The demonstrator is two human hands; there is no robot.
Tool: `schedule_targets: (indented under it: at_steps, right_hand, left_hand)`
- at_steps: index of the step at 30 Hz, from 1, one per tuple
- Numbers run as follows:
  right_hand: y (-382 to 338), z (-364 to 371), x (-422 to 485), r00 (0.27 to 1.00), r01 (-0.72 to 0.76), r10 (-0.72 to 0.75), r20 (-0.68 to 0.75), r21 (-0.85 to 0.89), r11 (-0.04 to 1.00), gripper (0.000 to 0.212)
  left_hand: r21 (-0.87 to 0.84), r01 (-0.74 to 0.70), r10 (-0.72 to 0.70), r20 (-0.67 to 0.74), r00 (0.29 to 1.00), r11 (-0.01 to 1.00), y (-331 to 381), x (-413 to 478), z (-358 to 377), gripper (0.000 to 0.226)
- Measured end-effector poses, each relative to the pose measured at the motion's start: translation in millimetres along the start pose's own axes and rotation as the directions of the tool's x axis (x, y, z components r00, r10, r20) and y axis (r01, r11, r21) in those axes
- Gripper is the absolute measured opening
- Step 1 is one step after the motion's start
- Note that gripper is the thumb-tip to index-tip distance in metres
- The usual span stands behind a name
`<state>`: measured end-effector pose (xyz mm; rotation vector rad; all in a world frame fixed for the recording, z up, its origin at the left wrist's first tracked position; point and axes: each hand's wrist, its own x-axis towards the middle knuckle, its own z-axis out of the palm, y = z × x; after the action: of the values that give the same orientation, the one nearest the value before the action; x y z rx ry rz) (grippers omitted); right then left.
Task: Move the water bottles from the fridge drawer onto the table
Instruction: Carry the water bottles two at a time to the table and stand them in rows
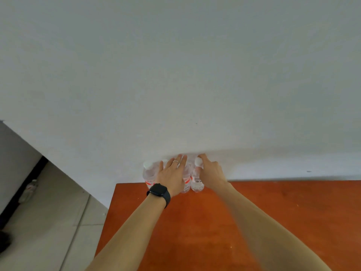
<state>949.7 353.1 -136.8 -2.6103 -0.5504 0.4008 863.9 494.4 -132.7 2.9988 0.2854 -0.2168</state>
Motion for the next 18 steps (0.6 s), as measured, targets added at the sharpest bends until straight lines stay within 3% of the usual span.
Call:
schedule_targets:
  at_steps: [7, 10, 14, 18]
  right_hand:
    - [10, -18, -14, 0.998, -0.035, 0.03, 0.048, 0.091, 0.995, 0.061]
    - [25, -37, -40, 1.0, -0.021, 0.019, 0.016, 0.111, 0.994, 0.056]
    - [63, -69, -115, 0.992, -0.004, 0.027, -0.125, 0.182, 0.983, 0.049]
    - [123, -97, -223, 0.945, -0.061, 0.096, -0.314, 0.121, 0.991, 0.044]
  left_hand:
    - [0.017, -0.011, 0.011, 0.011, 1.0, 1.0, 2, -4, -5, 0.082]
    - [0.006, -0.032, 0.032, -0.037, 0.999, 0.999, 19, -13, -14, 0.076]
    - [-0.096, -0.106, 0.1, -0.063, 0.993, 0.99, 66, -36, -27, 0.071]
    - [-0.166, -0.236, 0.229, -0.059, 0.972, 0.957, 145, -65, -31, 0.068]
